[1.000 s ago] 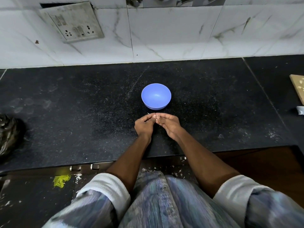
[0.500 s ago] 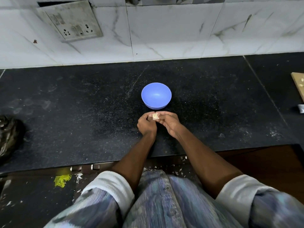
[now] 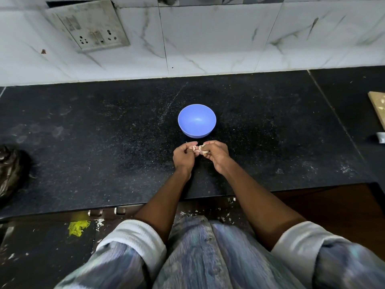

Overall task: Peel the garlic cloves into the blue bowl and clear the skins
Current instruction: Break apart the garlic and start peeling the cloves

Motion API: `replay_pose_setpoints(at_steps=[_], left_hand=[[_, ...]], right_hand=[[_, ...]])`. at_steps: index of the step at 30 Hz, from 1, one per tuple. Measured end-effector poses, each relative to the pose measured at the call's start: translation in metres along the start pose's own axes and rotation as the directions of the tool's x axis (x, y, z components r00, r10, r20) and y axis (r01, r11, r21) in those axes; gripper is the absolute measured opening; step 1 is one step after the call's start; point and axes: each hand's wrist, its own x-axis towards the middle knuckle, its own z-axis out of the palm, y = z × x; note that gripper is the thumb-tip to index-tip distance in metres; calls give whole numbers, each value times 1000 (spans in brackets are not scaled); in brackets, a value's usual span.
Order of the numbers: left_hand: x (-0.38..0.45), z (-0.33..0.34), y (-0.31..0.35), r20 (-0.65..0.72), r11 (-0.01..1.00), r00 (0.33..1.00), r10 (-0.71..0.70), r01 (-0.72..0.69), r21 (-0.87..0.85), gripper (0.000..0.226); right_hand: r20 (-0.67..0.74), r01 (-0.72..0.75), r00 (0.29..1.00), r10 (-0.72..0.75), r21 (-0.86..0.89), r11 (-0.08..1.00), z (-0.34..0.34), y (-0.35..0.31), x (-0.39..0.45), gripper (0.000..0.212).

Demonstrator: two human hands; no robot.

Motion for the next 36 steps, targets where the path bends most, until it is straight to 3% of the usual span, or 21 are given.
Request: replay_pose_setpoints(at_steps=[8,12,16,21,27,32,36], left_hand=[[-2,13,6,124,991,989,-82,94,-93,23],[-2,18,-1,148,998,989,-29,21,55,22],[-2,26,1,110,978,993,50,-71,195,26],[-6,36,8,108,974,989,104,-123,188,24],[-2,42,7,245,957,953,177,-225,185,17],[-1,32,5,125,956,964,233,-251,152,14],[4,23,3,27,983,987,157,-158,92,15]], right_hand=[[-56,12,998,-8,75,997,-17,-4,0,23],[-32,9,999,-5,105,994,-26,-9,-2,19],[-51,23,998,-23,8,1000,-31,-8,-2,22],[-196,107,974,-116,-54,993,-38,-9,7,22],[-282,223,920,-272,-192,956,-38,-18,10,21],[-157,196,960,-230,-207,958,-39,-13,9,21],[-116,148,980,-160,-102,984,-36,-7,8,15]])
